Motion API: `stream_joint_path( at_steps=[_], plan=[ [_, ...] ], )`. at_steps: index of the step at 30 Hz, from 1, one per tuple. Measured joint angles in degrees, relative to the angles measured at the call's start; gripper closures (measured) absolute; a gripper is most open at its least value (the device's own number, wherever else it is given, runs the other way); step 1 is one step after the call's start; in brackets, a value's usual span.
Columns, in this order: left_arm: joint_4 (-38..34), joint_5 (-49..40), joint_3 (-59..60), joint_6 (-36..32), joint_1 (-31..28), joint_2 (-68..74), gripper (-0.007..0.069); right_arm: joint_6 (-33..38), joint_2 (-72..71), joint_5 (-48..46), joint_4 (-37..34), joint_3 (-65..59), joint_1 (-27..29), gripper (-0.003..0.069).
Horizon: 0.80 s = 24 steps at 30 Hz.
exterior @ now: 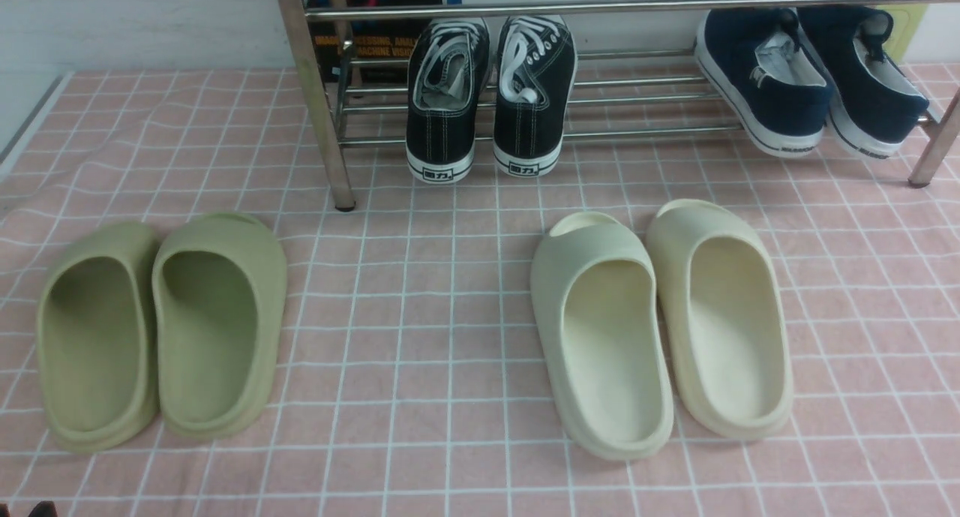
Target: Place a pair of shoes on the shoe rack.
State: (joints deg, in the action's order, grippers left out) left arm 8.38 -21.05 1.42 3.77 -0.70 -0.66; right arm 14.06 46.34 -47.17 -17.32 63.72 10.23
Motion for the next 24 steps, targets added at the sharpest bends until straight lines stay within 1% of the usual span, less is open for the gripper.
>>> stream_joint_path(
  at_steps=[2,4,5,9,12,17,24],
  plan=[
    [0.0,0.0,0.0,0.0,0.0,0.0,0.0385,0.05,-8.31,1.73,-0.37,-4.57,0.0,0.0667],
    [0.0,0.0,0.0,0.0,0.0,0.0,0.0385,0.05,-11.45,2.02,-0.42,-6.13,0.0,0.0667],
    [0.0,0.0,0.0,0.0,0.0,0.0,0.0385,0.05,-15.39,2.07,-0.42,-8.01,0.0,0.0666],
    [0.0,0.0,0.0,0.0,0.0,0.0,0.0385,0.05,-21.05,1.59,-1.15,-10.05,0.0,0.0664],
    [0.0,0.0,0.0,0.0,0.0,0.0,0.0385,0.05,-22.17,1.55,-2.07,-10.1,0.0,0.0663],
    [0.0,0.0,0.0,0.0,0.0,0.0,0.0385,0.05,-23.4,-0.44,-6.66,-10.7,0.0,0.0661],
    [0.0,0.0,0.0,0.0,0.0,0.0,0.0385,0.05,-23.39,-0.99,-7.68,-10.99,0.0,0.0659]
  ],
)
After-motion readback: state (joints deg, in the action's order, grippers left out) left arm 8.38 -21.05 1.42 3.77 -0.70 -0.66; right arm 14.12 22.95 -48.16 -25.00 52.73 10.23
